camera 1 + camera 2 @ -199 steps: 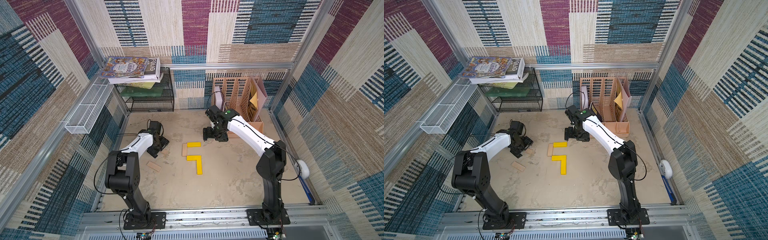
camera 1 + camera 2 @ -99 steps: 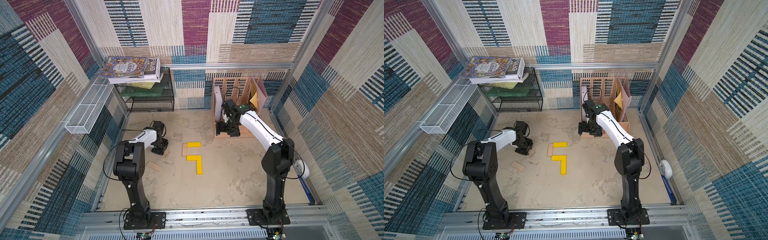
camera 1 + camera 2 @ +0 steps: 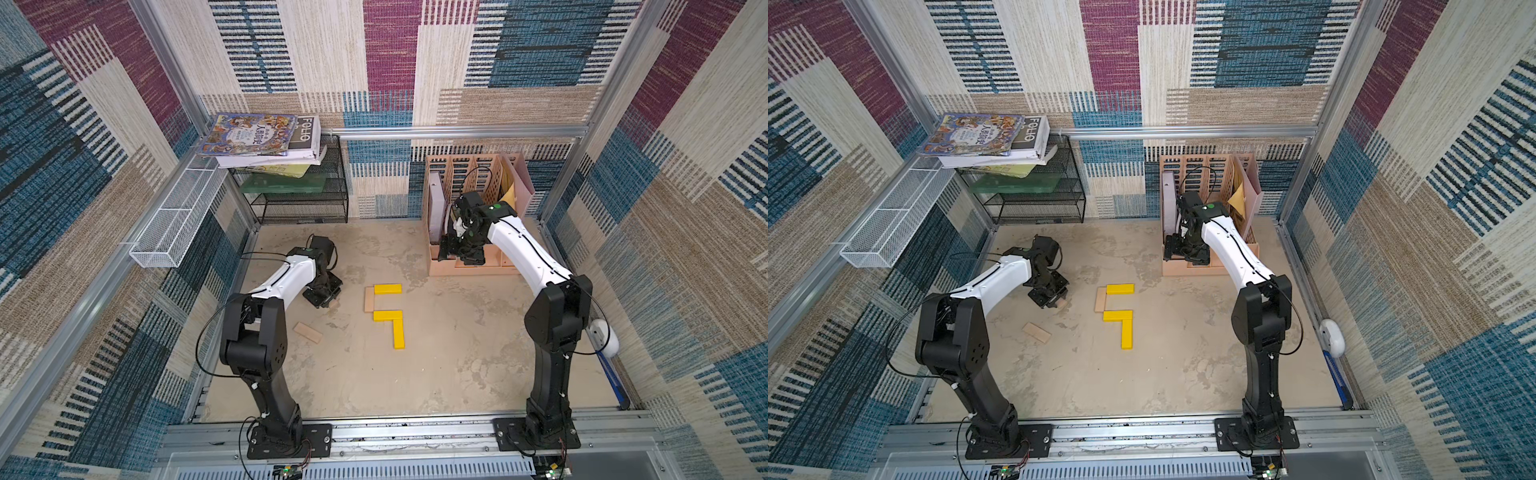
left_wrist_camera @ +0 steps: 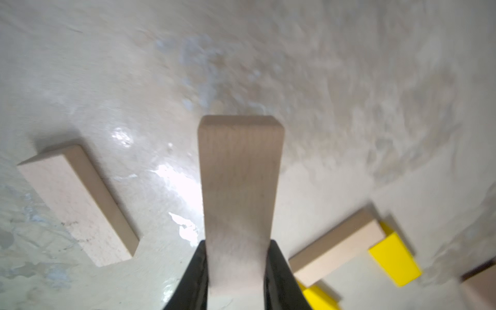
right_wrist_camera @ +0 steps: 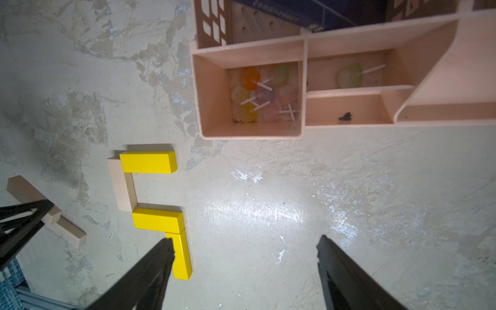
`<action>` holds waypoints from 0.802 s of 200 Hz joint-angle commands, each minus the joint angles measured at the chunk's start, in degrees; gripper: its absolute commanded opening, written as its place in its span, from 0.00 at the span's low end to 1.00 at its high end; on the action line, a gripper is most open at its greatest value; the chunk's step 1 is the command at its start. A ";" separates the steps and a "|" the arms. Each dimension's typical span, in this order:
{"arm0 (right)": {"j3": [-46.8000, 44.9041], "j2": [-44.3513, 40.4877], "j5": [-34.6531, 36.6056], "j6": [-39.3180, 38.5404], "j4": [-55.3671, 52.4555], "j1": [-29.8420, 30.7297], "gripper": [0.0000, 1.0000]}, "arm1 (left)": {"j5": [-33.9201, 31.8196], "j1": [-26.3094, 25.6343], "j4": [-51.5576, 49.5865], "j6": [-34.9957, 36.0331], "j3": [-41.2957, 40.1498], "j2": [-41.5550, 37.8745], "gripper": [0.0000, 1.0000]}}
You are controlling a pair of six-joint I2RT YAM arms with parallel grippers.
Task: Assemble the number 6 with building blocks
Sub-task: Pick up the building block from the center of the board, then assemble the building block at the center of the board.
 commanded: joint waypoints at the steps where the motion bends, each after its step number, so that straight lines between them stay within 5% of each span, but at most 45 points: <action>1: 0.69 0.59 -0.86 0.01 0.28 -0.04 0.87 | 0.19 -4.41 -8.48 16.04 -1.77 -1.06 0.00; 49: -1.09 -0.48 -0.39 -0.31 0.52 0.16 0.87 | 3.26 -12.71 -3.80 21.02 -10.12 -5.16 0.00; 160: -13.44 -8.64 0.44 -0.19 5.63 -0.56 0.86 | 4.16 -15.83 4.25 23.52 -14.00 -2.97 0.00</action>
